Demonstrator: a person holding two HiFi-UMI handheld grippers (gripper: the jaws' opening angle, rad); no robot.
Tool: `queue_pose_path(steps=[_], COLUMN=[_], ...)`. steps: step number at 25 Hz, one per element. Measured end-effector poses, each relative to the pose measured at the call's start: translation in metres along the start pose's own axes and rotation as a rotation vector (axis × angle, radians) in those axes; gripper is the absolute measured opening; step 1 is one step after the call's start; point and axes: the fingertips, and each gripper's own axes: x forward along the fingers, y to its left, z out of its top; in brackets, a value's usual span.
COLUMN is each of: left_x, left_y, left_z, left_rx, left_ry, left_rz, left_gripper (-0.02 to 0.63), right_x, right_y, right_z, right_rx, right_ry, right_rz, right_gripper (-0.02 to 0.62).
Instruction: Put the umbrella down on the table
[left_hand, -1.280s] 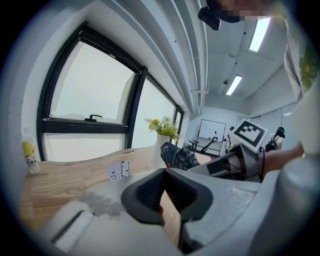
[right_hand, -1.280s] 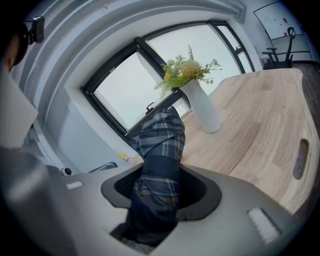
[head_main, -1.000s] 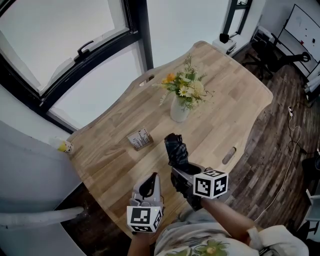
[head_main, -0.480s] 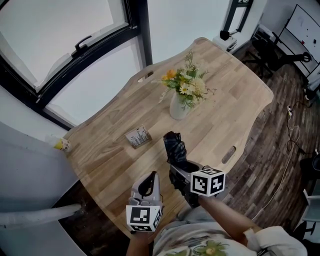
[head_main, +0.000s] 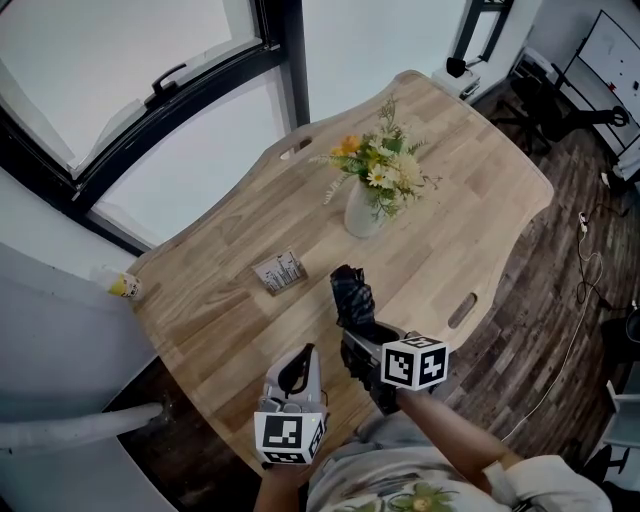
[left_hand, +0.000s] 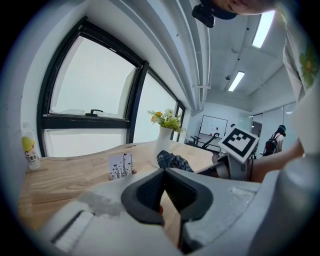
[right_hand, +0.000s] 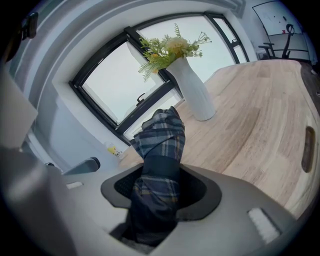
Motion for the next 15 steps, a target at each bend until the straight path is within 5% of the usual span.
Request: queue_pose_path(steps=[15], left_x=[0.001], left_y=[0.008], left_z=[-0.005], left_rx=[-0.007], left_ry=[0.012], left_rz=[0.001], left_gripper=[0.005], right_x=[0.022], right_y=[-0.02], right_z=[-0.011], right_rx=[0.011], right_ry=[0.037], right_rz=[-0.053], right_gripper=[0.202])
